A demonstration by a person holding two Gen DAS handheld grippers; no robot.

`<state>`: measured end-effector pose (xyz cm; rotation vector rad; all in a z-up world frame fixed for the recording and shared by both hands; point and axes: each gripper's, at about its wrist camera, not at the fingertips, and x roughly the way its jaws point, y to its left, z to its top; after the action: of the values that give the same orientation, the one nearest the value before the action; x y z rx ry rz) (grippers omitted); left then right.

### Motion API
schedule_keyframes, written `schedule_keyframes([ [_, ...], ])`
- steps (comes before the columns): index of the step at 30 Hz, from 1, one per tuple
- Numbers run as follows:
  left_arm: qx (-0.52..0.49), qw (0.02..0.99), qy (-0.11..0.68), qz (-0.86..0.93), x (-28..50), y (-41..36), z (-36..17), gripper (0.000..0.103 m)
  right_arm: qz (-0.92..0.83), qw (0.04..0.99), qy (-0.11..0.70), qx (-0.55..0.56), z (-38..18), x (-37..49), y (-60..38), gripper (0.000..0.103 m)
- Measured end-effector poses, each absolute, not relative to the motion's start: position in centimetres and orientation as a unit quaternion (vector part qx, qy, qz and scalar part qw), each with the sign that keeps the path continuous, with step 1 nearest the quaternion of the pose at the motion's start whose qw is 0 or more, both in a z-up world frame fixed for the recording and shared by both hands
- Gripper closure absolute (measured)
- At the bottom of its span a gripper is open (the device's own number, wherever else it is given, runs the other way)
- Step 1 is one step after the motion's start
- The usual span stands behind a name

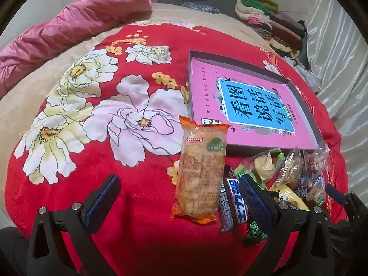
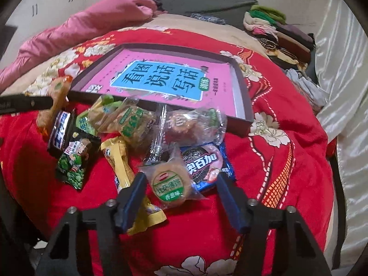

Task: Organize snacks
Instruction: 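Grasp the orange-wrapped bread roll with the left tool while the right tool grasps the round biscuit pack, then carry the bread roll with the left tool while the right tool carries the biscuit pack into the tray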

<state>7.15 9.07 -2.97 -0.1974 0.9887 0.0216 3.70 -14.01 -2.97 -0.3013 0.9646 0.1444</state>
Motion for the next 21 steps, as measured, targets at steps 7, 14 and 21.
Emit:
schedule_keyframes([
  [7, -0.103, 0.876, 0.472, 0.001, 7.8, 8.9, -3.0, 0.010, 0.084, 0.870, 0.462, -0.151, -3.3, 4.0, -13.8, 0.066],
  [14, -0.126, 0.860, 0.494, -0.013, 8.7, 9.0, -4.3, 0.041, 0.092, 0.889, 0.440, -0.083, -1.6, 4.0, -16.0, 0.067],
  [21, -0.135, 0.855, 0.500, -0.026, 8.7, 8.9, -4.8, 0.065, 0.103, 0.905, 0.412, -0.028, -0.2, 3.9, -17.3, 0.068],
])
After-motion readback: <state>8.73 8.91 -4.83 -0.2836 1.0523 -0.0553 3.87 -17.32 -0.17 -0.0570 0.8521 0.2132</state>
